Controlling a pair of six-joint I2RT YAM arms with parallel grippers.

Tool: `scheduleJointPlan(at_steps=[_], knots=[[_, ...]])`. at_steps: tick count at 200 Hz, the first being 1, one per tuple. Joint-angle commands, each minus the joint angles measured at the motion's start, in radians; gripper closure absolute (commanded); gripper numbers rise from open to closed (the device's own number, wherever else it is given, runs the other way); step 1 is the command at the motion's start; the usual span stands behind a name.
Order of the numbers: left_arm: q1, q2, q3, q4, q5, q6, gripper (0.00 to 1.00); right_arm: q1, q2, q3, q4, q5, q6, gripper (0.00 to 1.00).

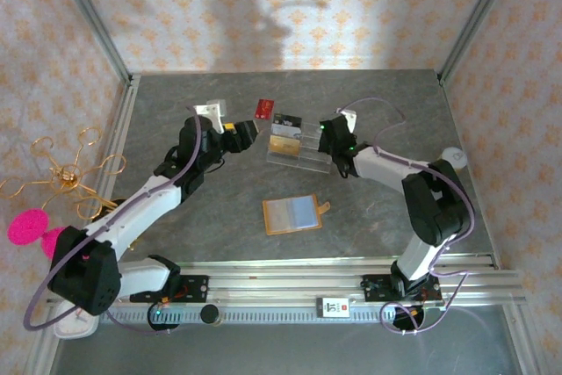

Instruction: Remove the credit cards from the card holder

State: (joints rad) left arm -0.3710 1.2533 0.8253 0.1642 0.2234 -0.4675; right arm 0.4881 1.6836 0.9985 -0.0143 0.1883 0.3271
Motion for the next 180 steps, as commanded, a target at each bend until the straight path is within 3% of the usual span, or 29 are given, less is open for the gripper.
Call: scheduleJointPlan(at_steps=[1,16,36,49,77,133,155,180], knots=[[0.003,0.051,0.046,-0.009,-0.065,0.037,0.24,-0.027,-0.053,-0.029,-0.046,0.069,-0.019,0.98],[0.005,0.101,0.073,-0.001,-0.088,0.047,0.25,-0.034,-0.062,-0.037,-0.036,0.051,-0.016,0.89],[0.011,0.191,0.140,-0.009,-0.114,0.063,0.27,-0.033,-0.094,-0.040,-0.020,0.039,-0.012,0.64],[0.023,0.267,0.199,-0.014,-0.103,0.067,0.27,-0.033,-0.135,-0.044,-0.010,0.037,-0.008,0.59],[0.040,0.490,0.384,-0.080,-0.092,0.102,0.34,-0.034,-0.219,-0.058,0.000,0.036,0.001,0.57],[0.079,0.983,0.977,-0.408,-0.116,0.185,0.35,-0.032,-0.299,-0.077,-0.010,0.014,-0.007,0.57],[0.081,1.134,1.204,-0.527,-0.142,0.223,0.35,-0.032,-0.313,-0.081,-0.003,0.000,-0.009,0.58],[0.082,1.234,1.345,-0.574,-0.189,0.249,0.34,-0.031,-0.317,-0.087,0.004,-0.006,-0.010,0.58]])
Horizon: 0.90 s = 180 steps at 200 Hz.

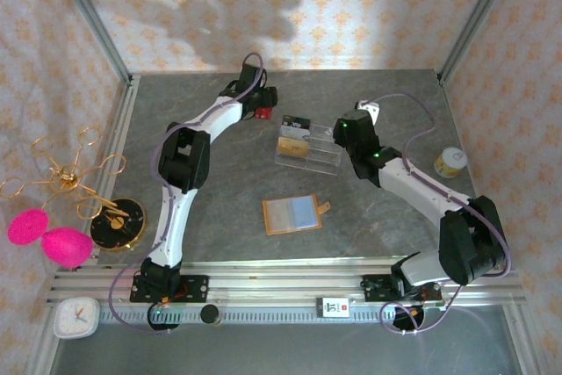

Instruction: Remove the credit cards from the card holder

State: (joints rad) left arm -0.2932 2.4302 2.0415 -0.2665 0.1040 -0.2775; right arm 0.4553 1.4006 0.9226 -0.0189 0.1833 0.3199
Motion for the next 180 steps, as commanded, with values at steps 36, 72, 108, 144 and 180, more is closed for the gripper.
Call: scheduleJointPlan(at_steps=[36,72,108,144,180], knots=[[0.000,0.209,0.353,-0.297,-0.125,0.110,0.35,0.000,-0.037,-0.022,0.019,-0.005,0.000,0.58],[-0.012,0.274,0.425,-0.444,-0.237,0.204,0.45,0.001,-0.054,-0.020,0.019,-0.006,0.003,0.58],[-0.016,0.257,0.323,-0.527,-0.282,0.241,0.64,0.000,-0.066,-0.027,0.027,-0.011,0.011,0.58],[-0.042,0.035,-0.079,-0.352,-0.295,0.229,0.64,0.002,-0.083,-0.027,0.023,-0.035,0.016,0.58],[-0.058,-0.146,-0.426,-0.239,-0.287,0.171,0.64,0.013,-0.114,-0.027,0.015,-0.059,0.016,0.58]])
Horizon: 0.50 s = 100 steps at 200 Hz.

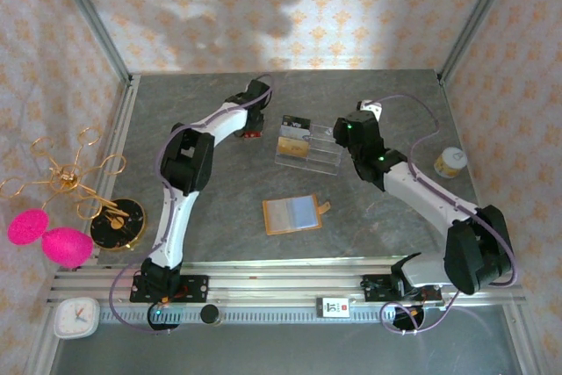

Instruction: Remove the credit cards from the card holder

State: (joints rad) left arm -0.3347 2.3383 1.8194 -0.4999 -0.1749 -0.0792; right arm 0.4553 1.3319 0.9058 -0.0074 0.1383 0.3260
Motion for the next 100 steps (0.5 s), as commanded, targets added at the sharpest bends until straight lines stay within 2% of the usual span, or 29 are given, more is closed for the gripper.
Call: scheduleJointPlan(at_steps=[1,53,100], knots=[[-0.017,-0.059,-0.215,-0.002,-0.007,-0.028,0.64,0.015,-0.046,-0.010,0.003,-0.014,0.010,0.58],[-0.121,-0.315,-0.641,0.127,0.008,-0.143,0.64,0.091,-0.101,-0.052,-0.018,-0.006,0.030,0.58],[-0.239,-0.533,-0.943,0.187,0.014,-0.285,0.64,0.157,-0.210,-0.137,-0.048,0.009,0.071,0.58]])
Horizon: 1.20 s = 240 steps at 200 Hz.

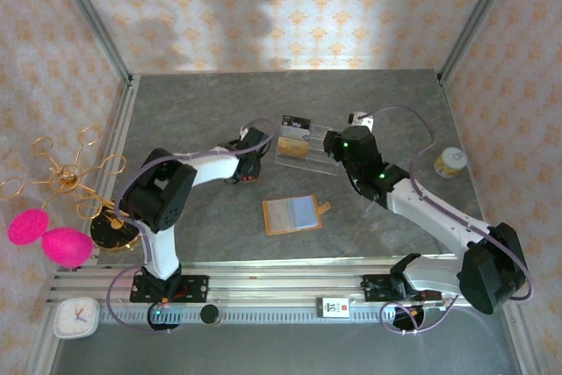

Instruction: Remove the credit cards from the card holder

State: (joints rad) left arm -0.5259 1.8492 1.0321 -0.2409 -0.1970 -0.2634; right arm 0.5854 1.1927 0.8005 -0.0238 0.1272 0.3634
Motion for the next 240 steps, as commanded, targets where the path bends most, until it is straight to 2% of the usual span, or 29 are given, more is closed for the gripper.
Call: scheduleJointPlan(at_steps=[1,18,41,98,126,168,195,212,229,240], knots=[[-0.050,-0.050,-0.163,-0.070,0.037,-0.104,0.64,0.028,-0.072,-0.033,-0.032,0.022,0.034,0.58],[-0.070,-0.150,-0.272,-0.038,0.029,-0.154,0.64,0.042,-0.105,-0.055,-0.048,0.027,0.045,0.58],[-0.098,-0.258,-0.383,-0.004,0.072,-0.221,0.64,0.066,-0.134,-0.074,-0.059,0.020,0.060,0.58],[-0.310,-0.402,-0.570,0.023,0.071,-0.429,0.63,0.171,-0.144,-0.130,-0.100,0.017,0.102,0.58],[-0.342,-0.519,-0.642,0.023,0.083,-0.490,0.63,0.223,-0.117,-0.183,-0.080,-0.098,0.119,0.59],[-0.413,-0.643,-0.723,0.031,0.099,-0.568,0.64,0.417,-0.021,-0.214,-0.017,-0.192,0.115,0.59],[-0.505,-0.797,-0.712,-0.039,0.033,-0.624,0.62,0.524,0.079,-0.172,0.026,-0.237,0.069,0.59],[-0.525,-0.941,-0.724,-0.085,0.010,-0.659,0.56,0.563,0.152,-0.131,0.042,-0.231,0.026,0.65],[-0.525,-1.099,-0.757,-0.133,-0.012,-0.696,0.53,0.563,0.203,-0.103,0.088,-0.231,0.005,0.81],[-0.526,-1.196,-0.768,-0.163,-0.022,-0.715,0.52,0.550,0.250,-0.072,0.104,-0.256,-0.009,0.88]])
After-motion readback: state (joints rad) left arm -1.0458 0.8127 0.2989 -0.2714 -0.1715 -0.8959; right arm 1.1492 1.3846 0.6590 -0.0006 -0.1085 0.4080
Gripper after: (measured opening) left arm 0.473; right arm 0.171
